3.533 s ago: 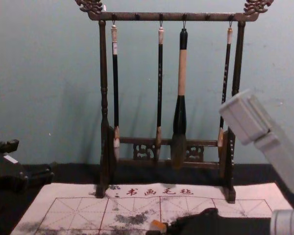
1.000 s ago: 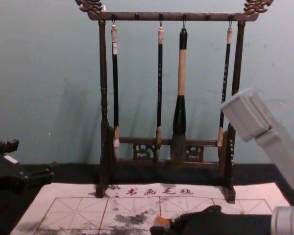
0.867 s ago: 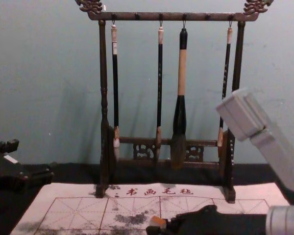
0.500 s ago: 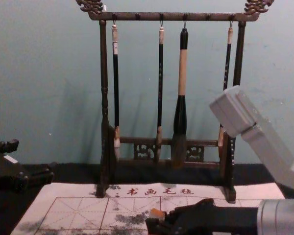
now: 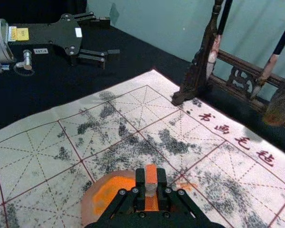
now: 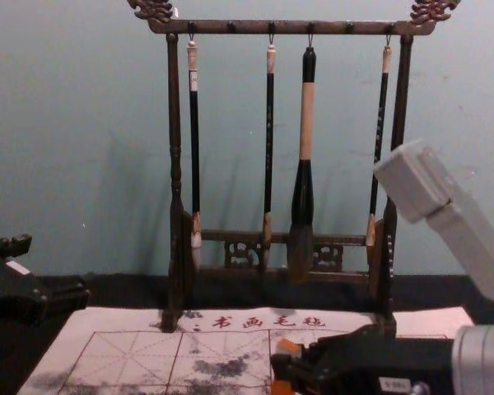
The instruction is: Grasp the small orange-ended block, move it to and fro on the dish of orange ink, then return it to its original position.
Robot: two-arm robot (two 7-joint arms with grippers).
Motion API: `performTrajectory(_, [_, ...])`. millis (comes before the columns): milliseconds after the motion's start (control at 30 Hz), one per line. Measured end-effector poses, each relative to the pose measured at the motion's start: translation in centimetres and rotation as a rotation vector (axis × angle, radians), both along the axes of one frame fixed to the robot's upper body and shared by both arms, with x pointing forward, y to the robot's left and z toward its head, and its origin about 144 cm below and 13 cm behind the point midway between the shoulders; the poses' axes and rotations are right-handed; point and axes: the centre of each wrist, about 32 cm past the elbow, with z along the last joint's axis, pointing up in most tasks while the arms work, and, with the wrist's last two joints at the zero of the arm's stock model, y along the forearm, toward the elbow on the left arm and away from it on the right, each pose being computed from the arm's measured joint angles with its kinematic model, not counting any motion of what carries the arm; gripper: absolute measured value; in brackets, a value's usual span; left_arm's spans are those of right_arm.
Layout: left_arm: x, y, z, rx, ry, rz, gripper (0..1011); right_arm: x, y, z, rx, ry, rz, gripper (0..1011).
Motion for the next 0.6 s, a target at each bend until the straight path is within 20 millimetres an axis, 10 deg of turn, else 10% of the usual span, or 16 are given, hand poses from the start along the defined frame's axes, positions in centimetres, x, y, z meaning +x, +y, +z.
performTrajectory(600, [0.0, 0.0, 0.0, 0.0, 0.0, 0.0, 1001, -1.6, -1.6, 0.2, 0.007, 0.012, 0.03, 127])
